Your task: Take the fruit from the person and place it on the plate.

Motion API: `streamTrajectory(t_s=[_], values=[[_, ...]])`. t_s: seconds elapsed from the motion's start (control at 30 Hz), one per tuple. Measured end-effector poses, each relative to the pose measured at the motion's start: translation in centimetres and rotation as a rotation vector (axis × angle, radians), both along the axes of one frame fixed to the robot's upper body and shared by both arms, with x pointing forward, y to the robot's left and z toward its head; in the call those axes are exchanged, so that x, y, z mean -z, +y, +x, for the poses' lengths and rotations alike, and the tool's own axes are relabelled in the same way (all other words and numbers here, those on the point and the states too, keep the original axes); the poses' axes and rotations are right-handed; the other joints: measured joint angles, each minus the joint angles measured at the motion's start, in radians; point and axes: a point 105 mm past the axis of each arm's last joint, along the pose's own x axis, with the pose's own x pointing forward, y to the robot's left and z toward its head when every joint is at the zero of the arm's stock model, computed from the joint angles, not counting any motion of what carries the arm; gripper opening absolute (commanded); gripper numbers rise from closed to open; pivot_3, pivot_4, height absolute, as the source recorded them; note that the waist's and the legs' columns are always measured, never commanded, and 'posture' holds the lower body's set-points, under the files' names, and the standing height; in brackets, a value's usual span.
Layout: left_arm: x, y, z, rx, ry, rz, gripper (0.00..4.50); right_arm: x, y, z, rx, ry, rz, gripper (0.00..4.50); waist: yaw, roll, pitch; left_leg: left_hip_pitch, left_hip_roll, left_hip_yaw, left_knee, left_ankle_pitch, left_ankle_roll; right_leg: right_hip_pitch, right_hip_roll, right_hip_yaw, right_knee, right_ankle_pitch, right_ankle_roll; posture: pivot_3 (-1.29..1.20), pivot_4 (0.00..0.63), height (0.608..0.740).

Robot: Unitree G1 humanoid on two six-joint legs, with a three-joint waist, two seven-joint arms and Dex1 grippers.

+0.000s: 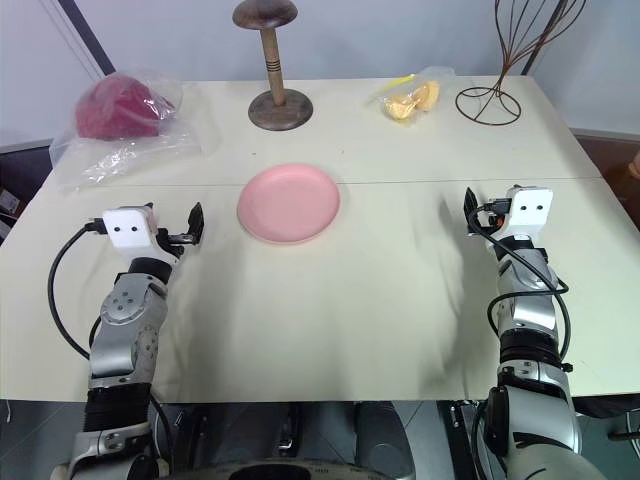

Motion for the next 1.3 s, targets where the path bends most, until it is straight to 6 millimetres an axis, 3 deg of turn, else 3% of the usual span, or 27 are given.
streamTrajectory(t_s=[1.3], values=[[0.04, 0.1, -0.08, 0.005, -0.003, -0.025, 4.44, 0.1, -0.1, 0.03, 0.003, 0.005, 0.001, 4.5, 0.0, 0.0, 0.0, 0.0, 0.0, 0.0, 0.0, 0.0, 0.0, 0.0, 0.0, 0.0, 0.0, 0.0, 0.0, 0.0, 0.15, 0.74]])
